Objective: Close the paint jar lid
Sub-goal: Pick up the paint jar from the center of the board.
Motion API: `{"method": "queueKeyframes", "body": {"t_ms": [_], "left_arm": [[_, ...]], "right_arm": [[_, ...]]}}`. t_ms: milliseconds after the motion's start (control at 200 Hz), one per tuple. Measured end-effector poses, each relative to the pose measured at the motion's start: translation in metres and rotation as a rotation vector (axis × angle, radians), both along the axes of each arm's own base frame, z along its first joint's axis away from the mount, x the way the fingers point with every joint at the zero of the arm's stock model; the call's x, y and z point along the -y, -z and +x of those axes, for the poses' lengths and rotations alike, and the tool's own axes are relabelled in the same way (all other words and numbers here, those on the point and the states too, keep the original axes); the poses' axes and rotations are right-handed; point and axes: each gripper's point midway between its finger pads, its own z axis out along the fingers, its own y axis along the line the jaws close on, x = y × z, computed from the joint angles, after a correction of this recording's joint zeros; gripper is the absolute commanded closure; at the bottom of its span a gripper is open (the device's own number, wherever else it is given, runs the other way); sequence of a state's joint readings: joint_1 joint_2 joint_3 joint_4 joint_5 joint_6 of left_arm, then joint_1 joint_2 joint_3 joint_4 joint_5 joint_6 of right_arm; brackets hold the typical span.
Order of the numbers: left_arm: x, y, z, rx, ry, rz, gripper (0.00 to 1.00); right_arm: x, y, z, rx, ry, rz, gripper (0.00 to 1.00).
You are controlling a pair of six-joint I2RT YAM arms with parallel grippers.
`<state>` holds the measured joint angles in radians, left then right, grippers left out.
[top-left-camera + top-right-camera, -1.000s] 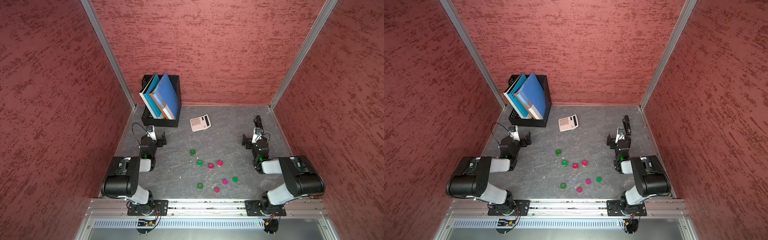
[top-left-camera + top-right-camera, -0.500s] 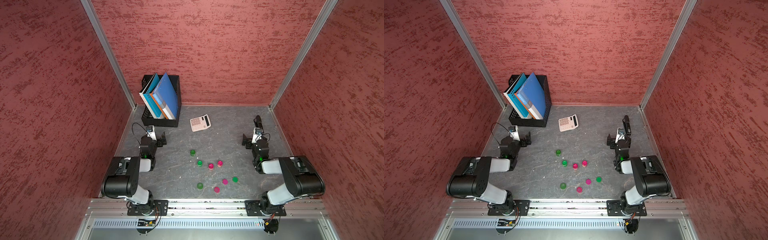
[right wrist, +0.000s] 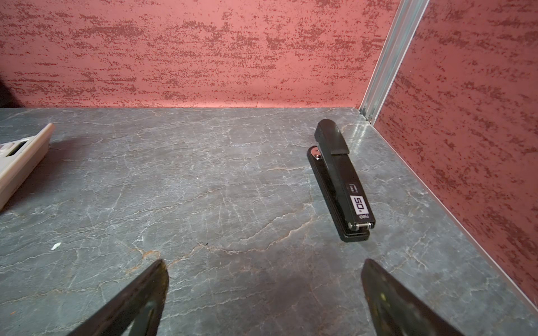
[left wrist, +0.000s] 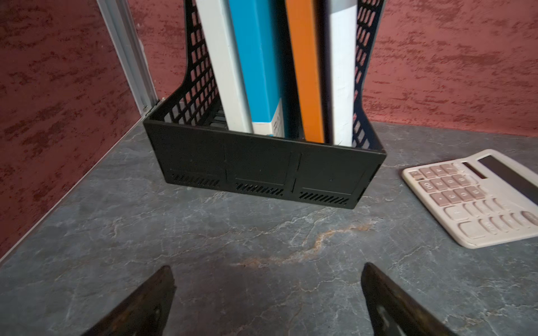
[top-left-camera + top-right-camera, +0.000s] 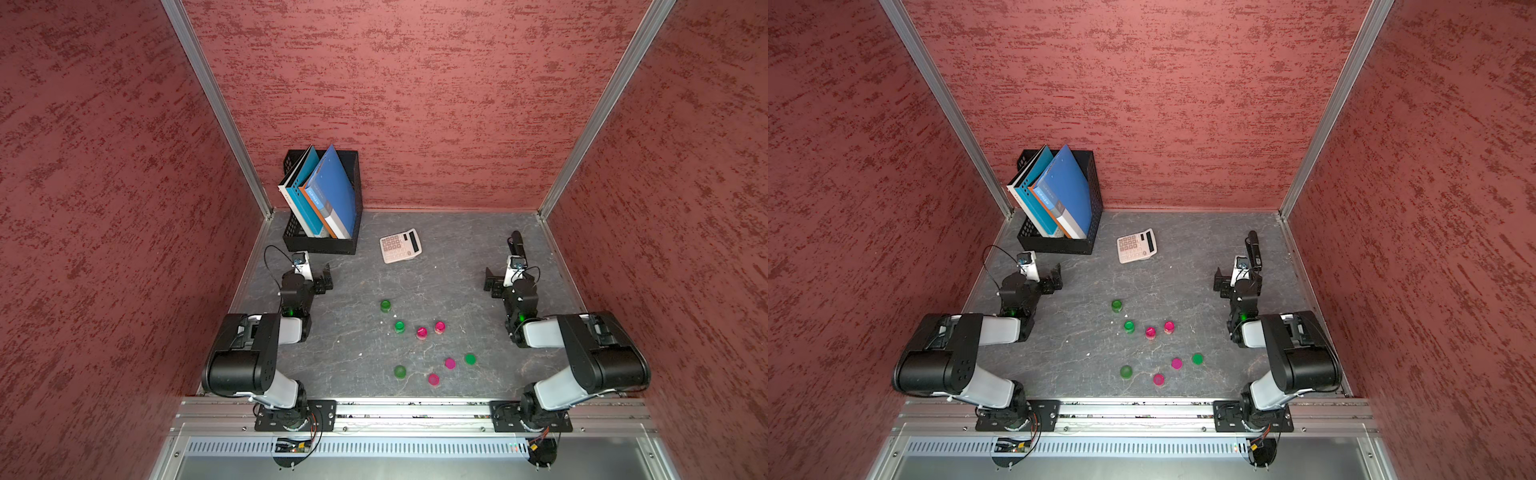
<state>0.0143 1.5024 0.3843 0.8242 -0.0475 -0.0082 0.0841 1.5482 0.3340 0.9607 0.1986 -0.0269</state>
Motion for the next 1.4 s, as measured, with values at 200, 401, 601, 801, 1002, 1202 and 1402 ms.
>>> {"method": "queueKeyframes", "body": {"t_ms": [200, 401, 601, 801, 1002, 1202, 1402], "left_arm": [[-0.026, -0.096, 0.011, 0.041, -0.202, -0.051, 0.0], [-0.055, -0.189, -0.03, 0.174, -0.367, -0.36, 0.0], [-0.014, -0.155, -0.04, 0.009, -0.238, -0.508, 0.0], [0.051, -0.138, -0.052, -0.128, -0.053, -0.552, 0.0], [0.061, -0.137, -0.066, -0.143, -0.019, -0.62, 0.0], [0.063, -0.09, -0.071, -0.244, 0.014, -0.773, 0.0], [0.063, -0.056, -0.089, -0.317, 0.028, -0.86, 0.0]], "right_arm": [[0.018, -0.043, -0.004, 0.002, 0.115, 0.03, 0.01], [0.051, -0.182, -0.023, 0.104, 0.362, 0.278, 0.01], [0.037, -0.202, -0.039, -0.155, 0.357, 0.335, 0.01], [-0.049, -0.167, -0.059, -0.544, 0.132, 0.249, 0.01], [-0.169, -0.161, -0.088, -0.728, -0.223, 0.185, 0.03], [-0.269, -0.11, -0.097, -0.912, -0.421, 0.06, 0.23], [-0.319, -0.053, -0.105, -1.085, -0.51, 0.024, 0.51]]}}
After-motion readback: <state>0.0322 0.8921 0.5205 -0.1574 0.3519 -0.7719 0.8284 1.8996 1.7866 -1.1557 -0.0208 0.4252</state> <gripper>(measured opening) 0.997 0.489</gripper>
